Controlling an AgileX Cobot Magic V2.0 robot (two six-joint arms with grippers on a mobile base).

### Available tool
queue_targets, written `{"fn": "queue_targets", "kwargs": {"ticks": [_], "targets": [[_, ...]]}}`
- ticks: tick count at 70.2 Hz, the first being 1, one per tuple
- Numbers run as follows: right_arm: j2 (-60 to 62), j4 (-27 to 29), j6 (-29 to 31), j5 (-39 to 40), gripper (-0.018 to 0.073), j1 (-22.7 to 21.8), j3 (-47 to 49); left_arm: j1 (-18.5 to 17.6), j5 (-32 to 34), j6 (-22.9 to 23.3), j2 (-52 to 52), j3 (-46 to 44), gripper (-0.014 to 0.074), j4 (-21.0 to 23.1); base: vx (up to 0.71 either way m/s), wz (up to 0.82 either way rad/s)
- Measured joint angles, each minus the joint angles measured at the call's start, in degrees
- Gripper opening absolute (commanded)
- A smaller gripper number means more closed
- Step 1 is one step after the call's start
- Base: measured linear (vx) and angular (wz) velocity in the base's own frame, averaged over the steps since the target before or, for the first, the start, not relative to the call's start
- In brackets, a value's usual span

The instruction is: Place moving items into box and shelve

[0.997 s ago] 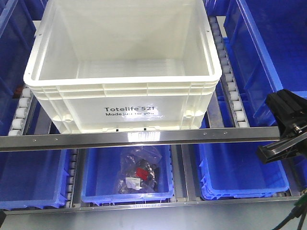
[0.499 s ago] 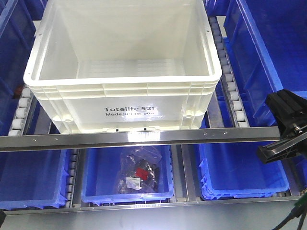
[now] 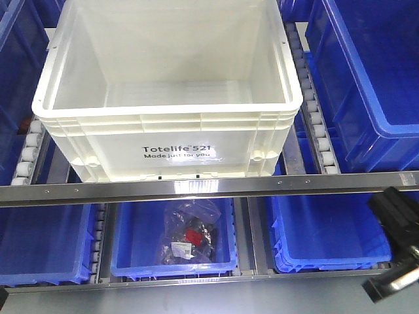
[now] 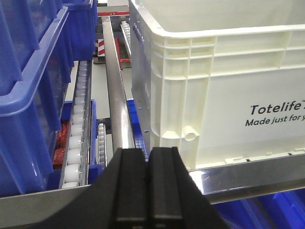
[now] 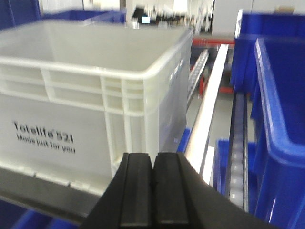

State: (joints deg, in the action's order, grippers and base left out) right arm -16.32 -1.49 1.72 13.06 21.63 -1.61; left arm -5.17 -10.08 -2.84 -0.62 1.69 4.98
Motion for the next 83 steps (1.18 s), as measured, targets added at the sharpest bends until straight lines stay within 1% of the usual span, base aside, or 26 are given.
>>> {"fn": "queue_targets", "kwargs": {"ticks": [10,15,21,83], "targets": [[14.5,-0.1,0.0,-11.1,-0.0015,0.0,0.0,0.0,0.0,0.0,-0.1,0.0,-0.0027,0.0,0.00,0.00],[16.6,-0.2,0.0,-15.5,-0.0015,0.0,0.0,0.0,0.0,0.0,0.0,0.0,-0.0027,0.0,0.00,0.00],[16.8,-0.3,0.0,-18.1,-0.0015,0.0,-0.1,0.0,-0.2,0.0,0.0,0.1,-0.0027,0.0,0.00,0.00],[16.8,-0.3,0.0,-19.1,-0.0015,0.0,-0.1,0.0,-0.2,0.0,0.0,0.1,-0.0026,0.0,0.00,0.00]]}}
